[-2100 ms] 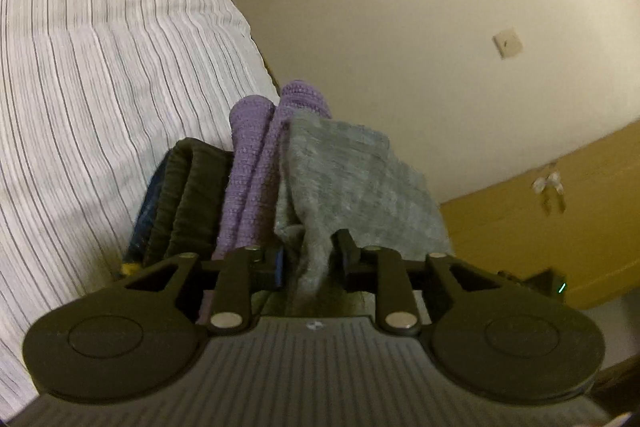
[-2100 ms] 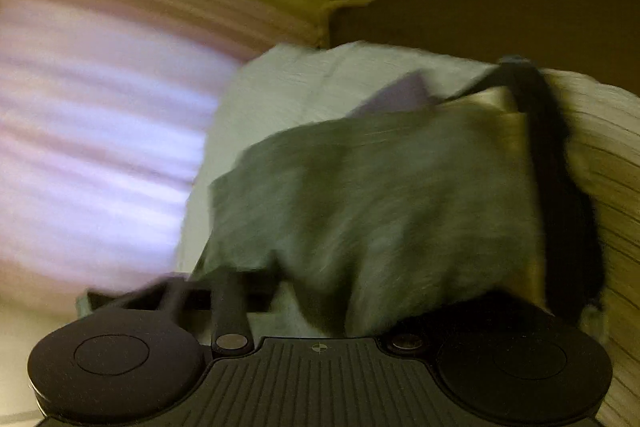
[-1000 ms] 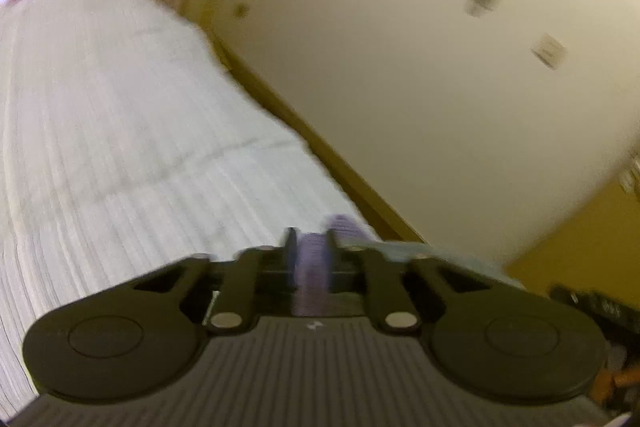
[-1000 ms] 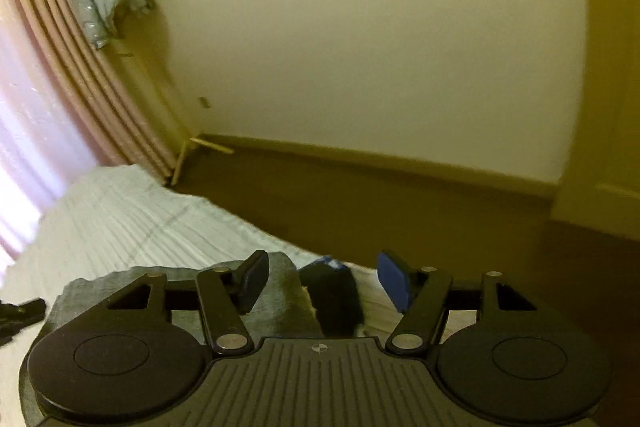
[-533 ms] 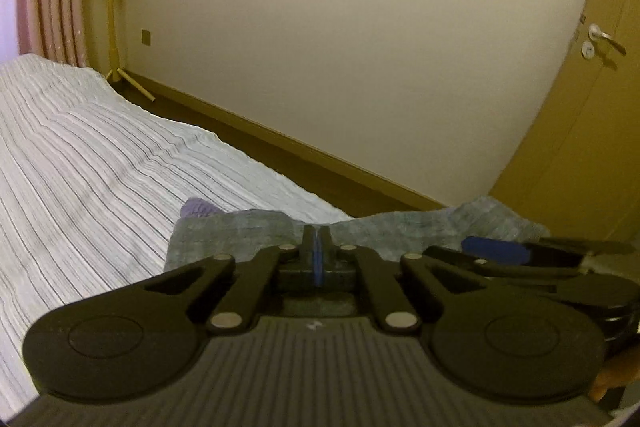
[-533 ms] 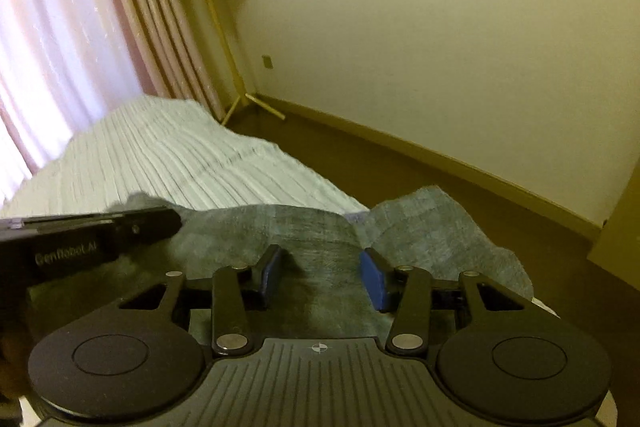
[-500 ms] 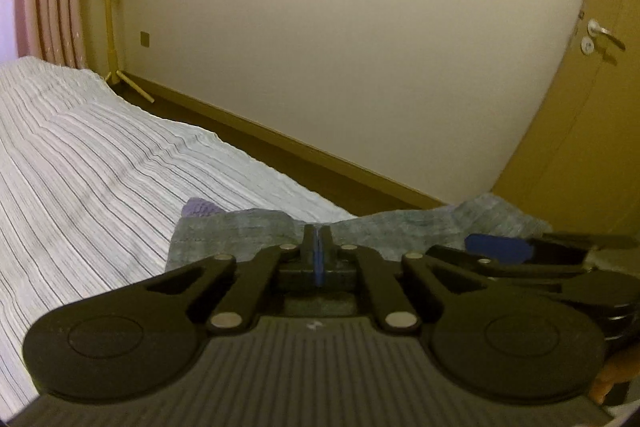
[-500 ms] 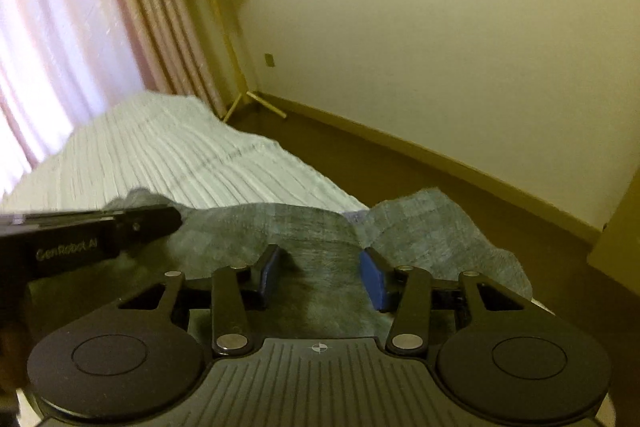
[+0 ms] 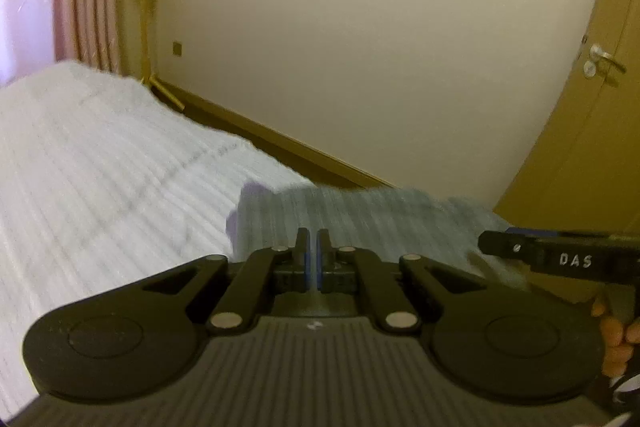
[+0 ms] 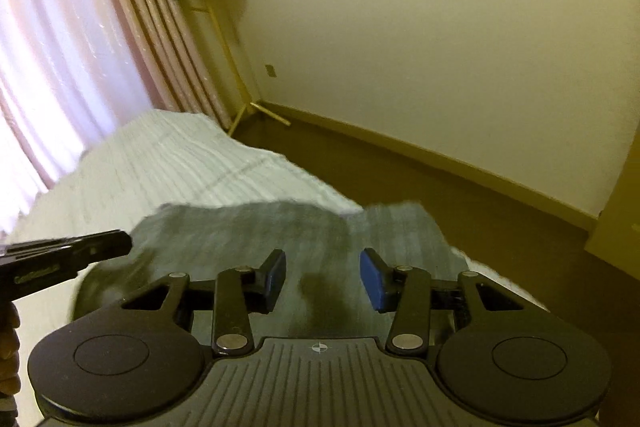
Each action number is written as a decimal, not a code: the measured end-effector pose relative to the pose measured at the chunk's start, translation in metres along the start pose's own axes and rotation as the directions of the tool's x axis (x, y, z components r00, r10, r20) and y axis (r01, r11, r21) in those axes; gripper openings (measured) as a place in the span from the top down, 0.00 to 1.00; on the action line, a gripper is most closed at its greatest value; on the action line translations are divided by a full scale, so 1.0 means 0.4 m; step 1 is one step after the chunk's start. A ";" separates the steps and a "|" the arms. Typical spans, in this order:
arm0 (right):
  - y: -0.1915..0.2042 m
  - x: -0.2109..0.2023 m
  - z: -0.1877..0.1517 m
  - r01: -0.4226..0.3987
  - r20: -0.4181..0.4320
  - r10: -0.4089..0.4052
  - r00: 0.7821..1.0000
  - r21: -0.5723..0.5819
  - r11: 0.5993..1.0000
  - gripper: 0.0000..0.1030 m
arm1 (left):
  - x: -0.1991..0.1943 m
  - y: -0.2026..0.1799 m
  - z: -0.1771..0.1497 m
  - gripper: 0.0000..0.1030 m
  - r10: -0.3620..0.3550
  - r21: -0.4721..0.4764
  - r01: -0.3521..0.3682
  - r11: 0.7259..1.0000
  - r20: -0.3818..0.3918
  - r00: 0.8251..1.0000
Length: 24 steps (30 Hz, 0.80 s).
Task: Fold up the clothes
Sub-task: 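Lay the shorts flat on the stack and open both grippers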
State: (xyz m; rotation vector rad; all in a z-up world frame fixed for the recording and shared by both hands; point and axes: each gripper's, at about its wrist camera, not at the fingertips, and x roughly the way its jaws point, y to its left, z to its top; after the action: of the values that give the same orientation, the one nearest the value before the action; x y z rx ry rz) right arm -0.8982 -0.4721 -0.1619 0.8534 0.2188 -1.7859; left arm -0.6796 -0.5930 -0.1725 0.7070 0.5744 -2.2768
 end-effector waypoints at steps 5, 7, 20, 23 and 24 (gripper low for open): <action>0.038 -0.071 -0.115 -0.013 -0.080 0.008 0.997 -0.066 0.998 0.56 | -0.022 -0.039 -0.093 0.99 0.052 0.015 -0.051 0.999 -0.097 0.994; 0.046 -0.072 -0.131 0.003 -0.105 -0.012 0.994 -0.079 0.997 0.56 | -0.018 -0.040 -0.098 0.99 0.072 -0.003 -0.073 0.997 -0.109 0.991; 0.120 -0.209 -0.180 0.063 -0.179 -0.079 0.981 -0.095 0.993 0.56 | -0.246 -0.094 -0.085 0.91 0.203 -0.054 -0.221 0.974 -0.226 0.953; 0.146 -0.289 -0.198 0.080 -0.165 -0.093 0.982 -0.083 0.993 0.55 | -0.339 -0.125 -0.097 0.81 0.223 -0.025 -0.233 0.972 -0.210 0.952; 0.155 -0.315 -0.204 0.086 -0.161 -0.097 0.982 -0.079 0.993 0.55 | -0.370 -0.135 -0.102 0.76 0.223 -0.015 -0.231 0.973 -0.202 0.954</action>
State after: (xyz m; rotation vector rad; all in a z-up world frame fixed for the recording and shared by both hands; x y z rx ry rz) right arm -0.7883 -0.3582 -0.1245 0.9530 0.4336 -1.7820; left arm -0.6122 -0.4636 -0.1003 0.9393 0.5951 -1.9907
